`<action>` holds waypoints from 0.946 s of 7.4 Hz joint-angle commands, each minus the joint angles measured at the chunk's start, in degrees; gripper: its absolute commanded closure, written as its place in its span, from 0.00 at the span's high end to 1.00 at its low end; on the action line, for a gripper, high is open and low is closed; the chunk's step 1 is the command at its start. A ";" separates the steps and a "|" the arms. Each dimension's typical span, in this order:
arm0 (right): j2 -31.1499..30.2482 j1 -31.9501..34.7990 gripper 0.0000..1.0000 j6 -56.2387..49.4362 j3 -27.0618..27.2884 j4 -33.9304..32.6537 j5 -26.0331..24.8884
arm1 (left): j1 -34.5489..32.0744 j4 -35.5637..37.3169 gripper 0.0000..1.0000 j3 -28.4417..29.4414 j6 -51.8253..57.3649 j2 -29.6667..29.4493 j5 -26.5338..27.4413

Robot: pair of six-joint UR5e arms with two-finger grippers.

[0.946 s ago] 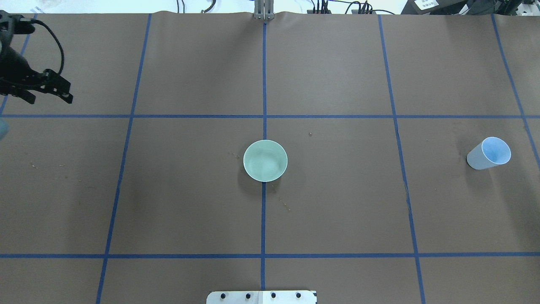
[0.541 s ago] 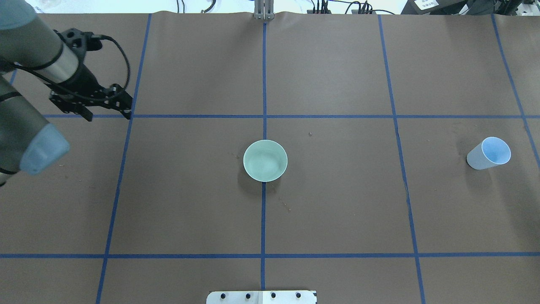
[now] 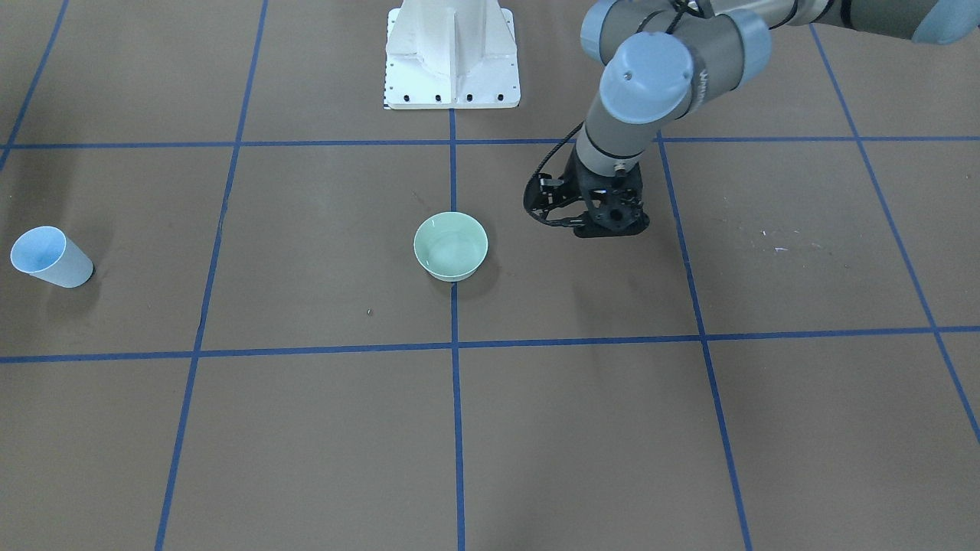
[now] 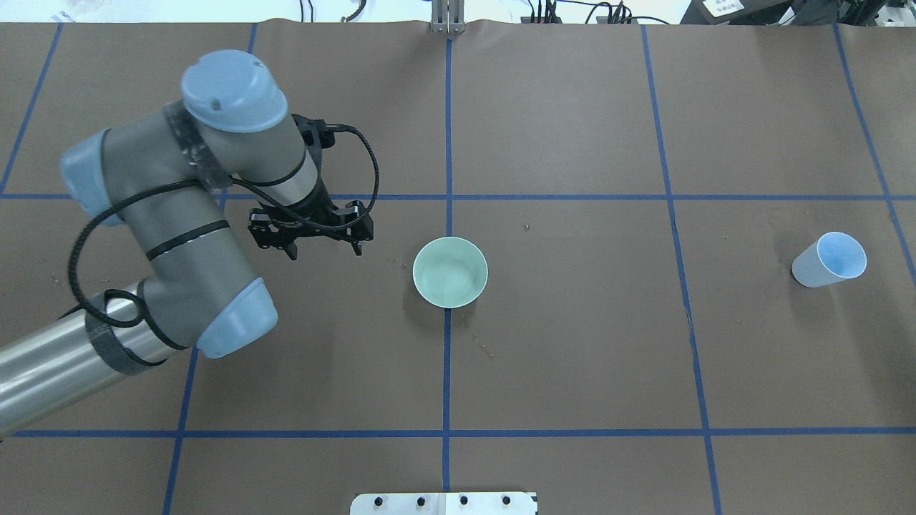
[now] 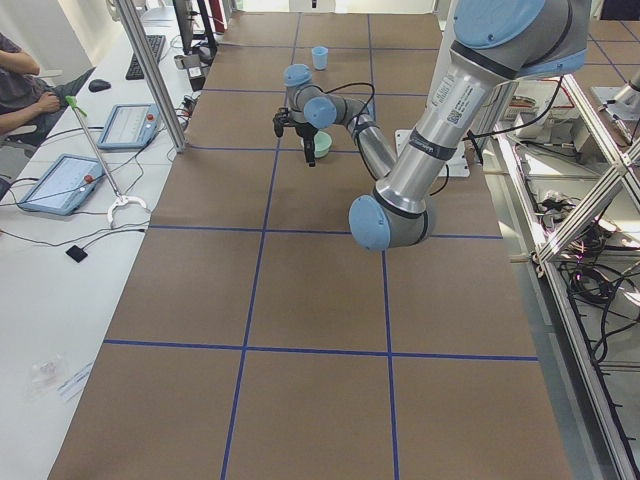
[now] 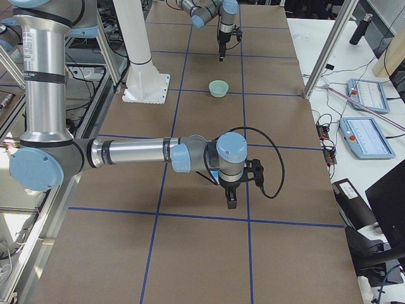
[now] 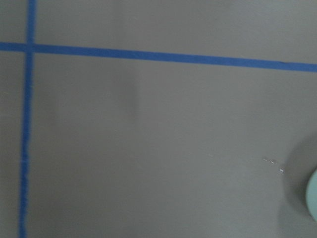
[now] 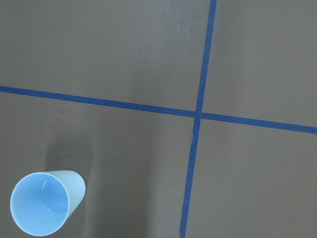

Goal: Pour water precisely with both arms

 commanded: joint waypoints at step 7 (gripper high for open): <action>-0.73 -0.01 1.00 0.30 0.39 -0.02 -0.20 | 4.58 -10.41 0.65 13.57 -5.36 -8.16 0.25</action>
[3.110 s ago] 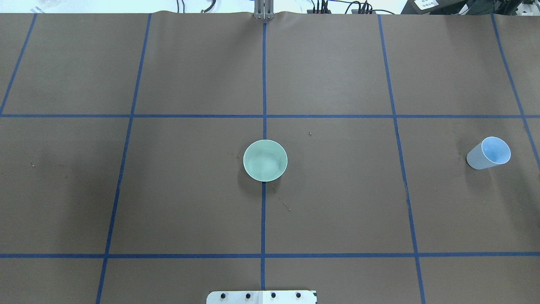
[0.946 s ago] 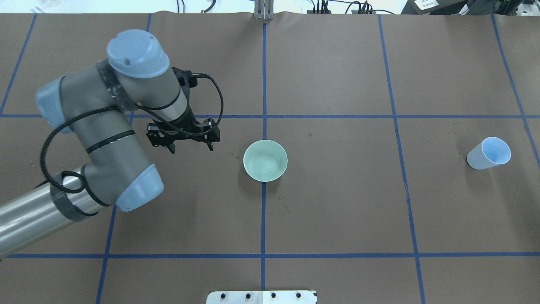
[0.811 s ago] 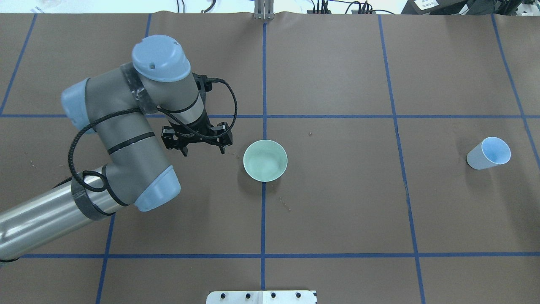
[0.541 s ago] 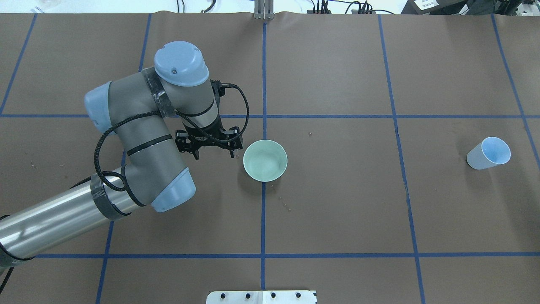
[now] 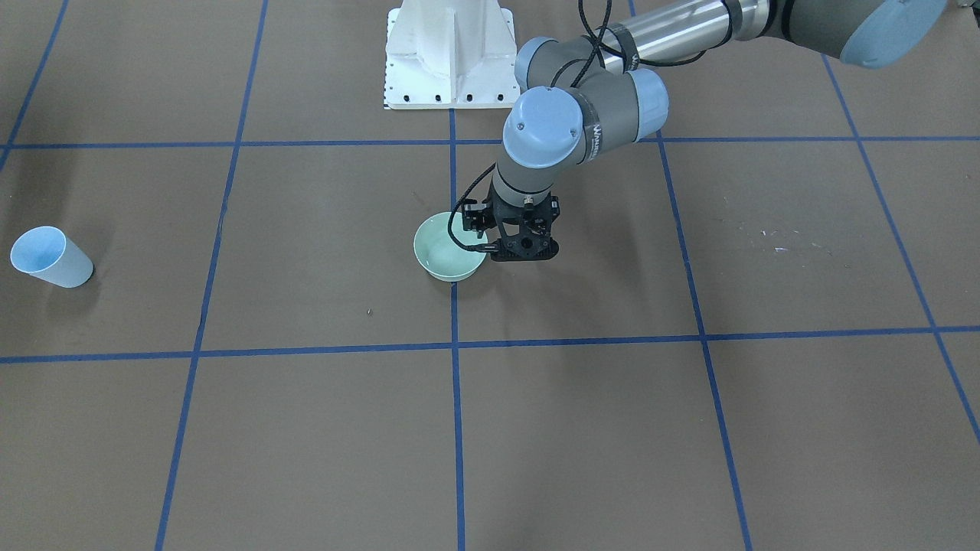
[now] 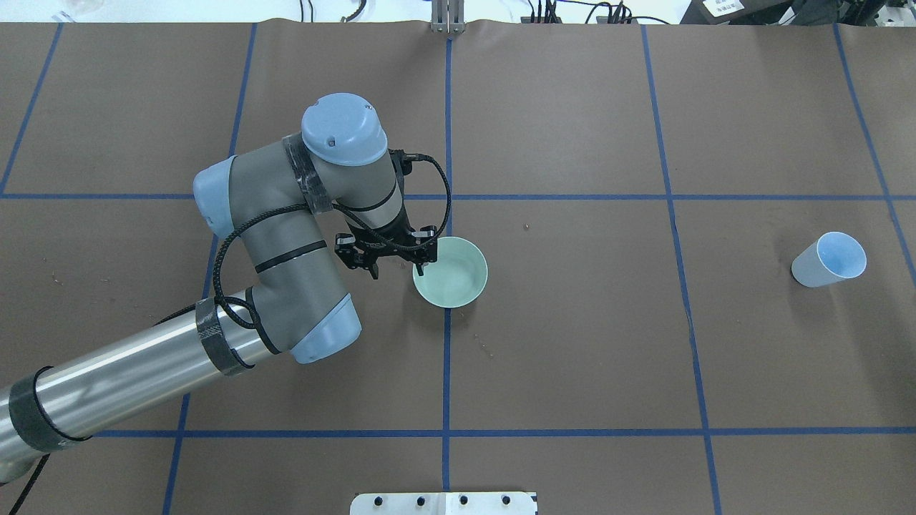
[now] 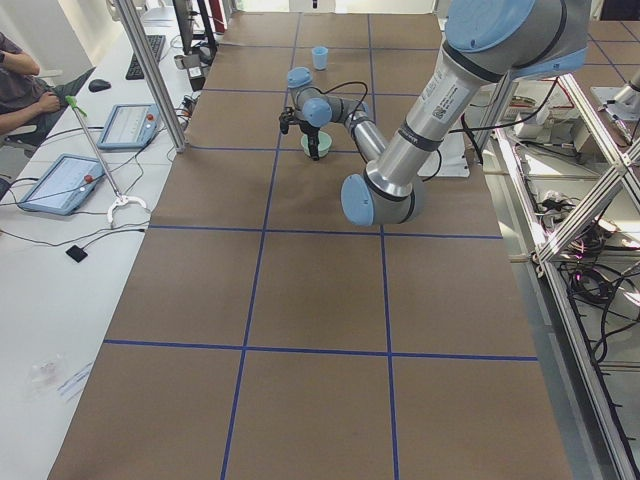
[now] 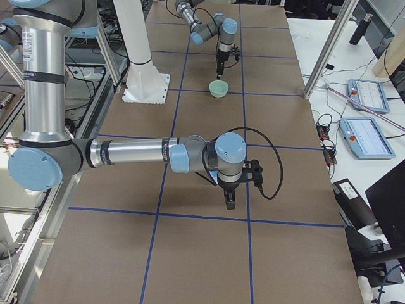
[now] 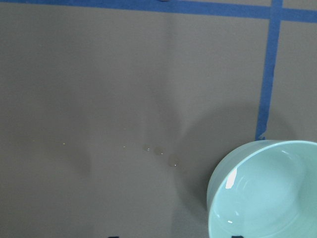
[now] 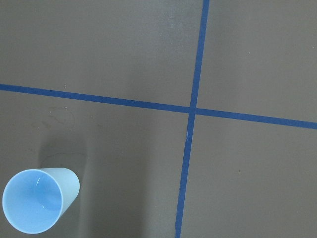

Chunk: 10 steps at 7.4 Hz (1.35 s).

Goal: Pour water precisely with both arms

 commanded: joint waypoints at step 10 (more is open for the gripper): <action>-0.20 0.00 1.00 0.31 0.02 0.00 0.05 | 0.32 -5.52 0.40 6.17 -3.57 -2.83 0.00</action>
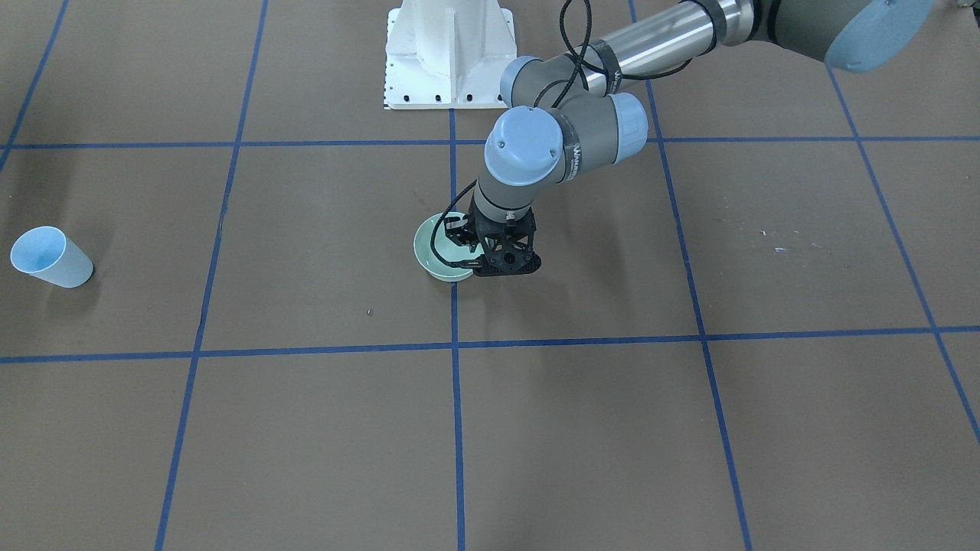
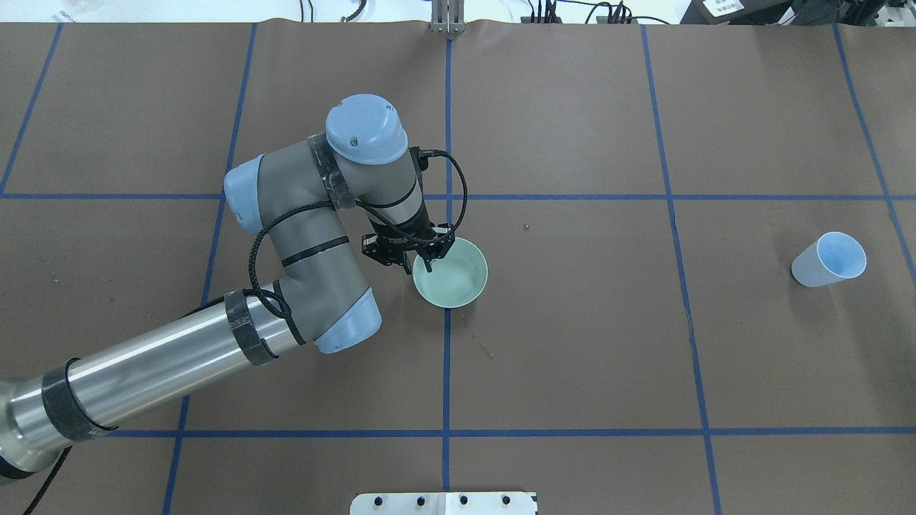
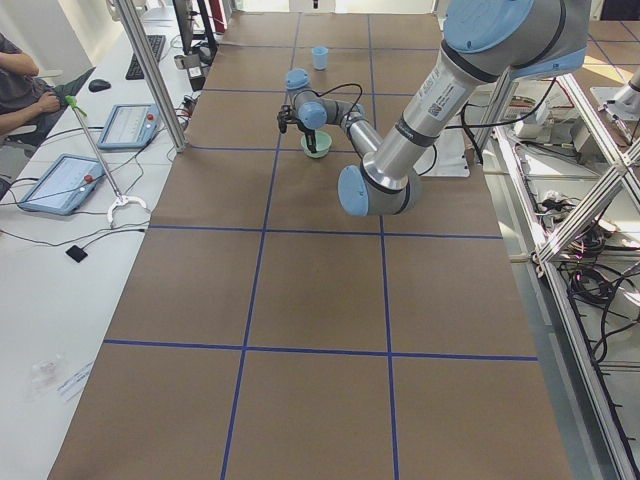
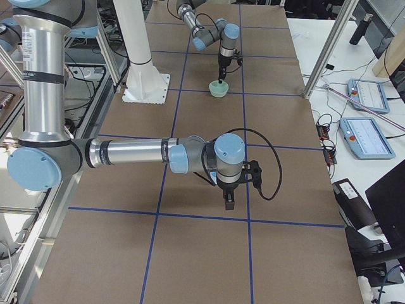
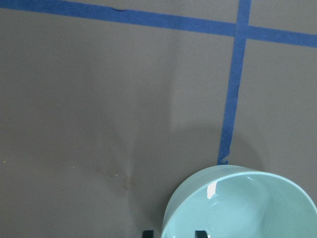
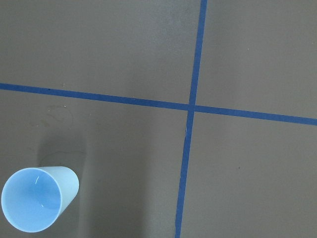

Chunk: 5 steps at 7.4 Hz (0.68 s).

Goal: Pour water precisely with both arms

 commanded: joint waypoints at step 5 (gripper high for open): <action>0.00 0.00 1.00 0.12 0.35 0.00 0.04 | 0.19 0.01 0.12 0.01 -0.64 0.17 -0.06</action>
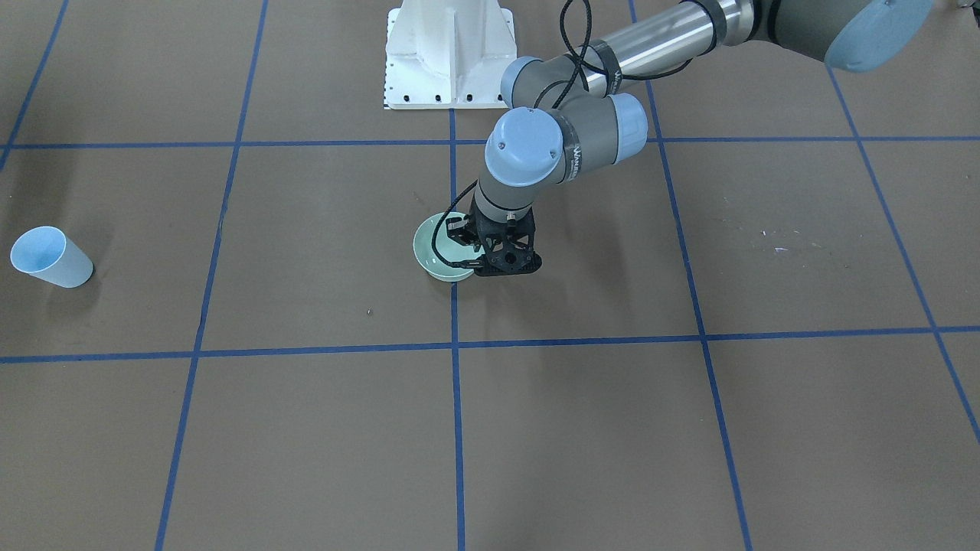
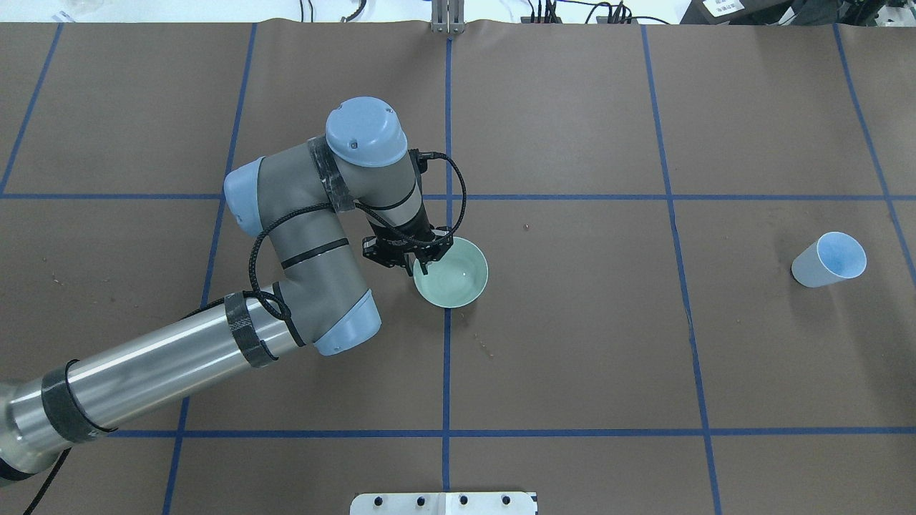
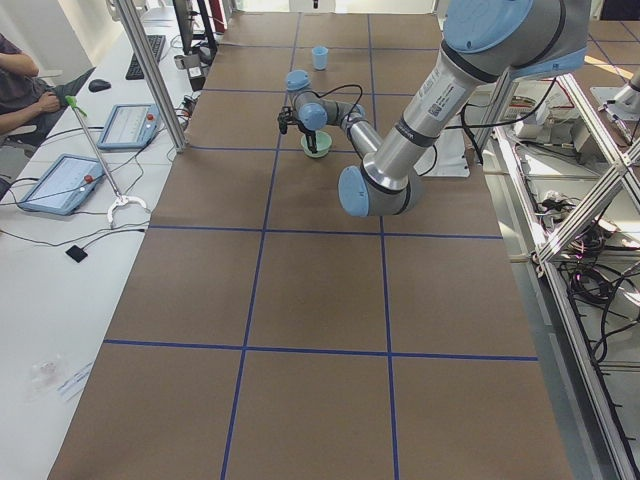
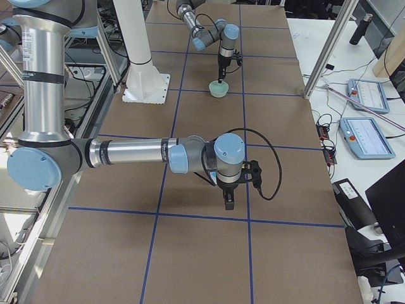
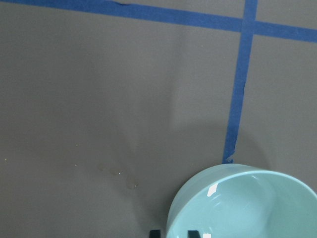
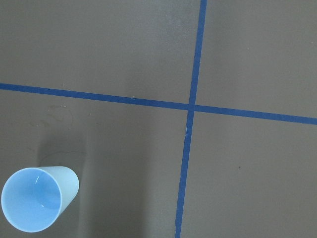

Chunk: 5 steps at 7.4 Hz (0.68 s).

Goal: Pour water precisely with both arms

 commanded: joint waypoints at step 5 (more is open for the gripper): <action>0.03 0.00 1.00 0.12 0.29 0.00 0.00 | -0.58 0.46 0.00 -2.64 -1.84 0.02 -0.49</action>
